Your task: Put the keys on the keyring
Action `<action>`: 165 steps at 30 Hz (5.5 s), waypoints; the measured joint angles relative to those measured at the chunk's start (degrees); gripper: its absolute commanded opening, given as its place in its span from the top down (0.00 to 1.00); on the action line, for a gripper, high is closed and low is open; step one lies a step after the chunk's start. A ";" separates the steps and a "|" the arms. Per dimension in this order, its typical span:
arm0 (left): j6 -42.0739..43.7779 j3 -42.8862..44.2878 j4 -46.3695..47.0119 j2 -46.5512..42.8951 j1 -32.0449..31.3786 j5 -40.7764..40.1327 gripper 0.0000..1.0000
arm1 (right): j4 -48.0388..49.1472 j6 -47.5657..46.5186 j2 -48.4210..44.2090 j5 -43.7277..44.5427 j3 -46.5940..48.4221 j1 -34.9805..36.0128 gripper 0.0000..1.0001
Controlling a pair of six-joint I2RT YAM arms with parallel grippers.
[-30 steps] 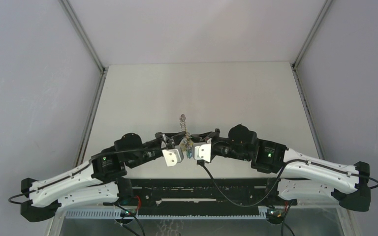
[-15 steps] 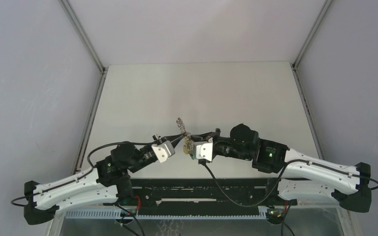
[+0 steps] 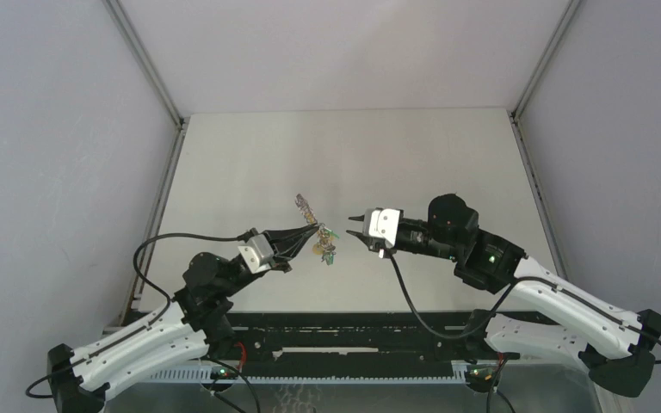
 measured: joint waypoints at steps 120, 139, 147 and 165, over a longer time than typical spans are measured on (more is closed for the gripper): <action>-25.64 -3.41 48.76 17.46 10.01 26.08 1.00 | 13.40 23.19 12.74 -42.53 8.59 -13.97 0.72; -25.64 -3.41 47.50 18.08 10.01 26.05 0.90 | 10.19 21.03 14.25 -43.32 8.96 -13.55 1.00; -20.11 -2.67 26.93 9.84 10.01 24.63 0.65 | -11.54 12.04 14.71 -33.77 16.02 -13.88 1.00; -12.46 5.20 -0.02 10.69 10.01 25.05 0.66 | -44.70 0.37 26.56 -5.31 34.18 -1.11 1.00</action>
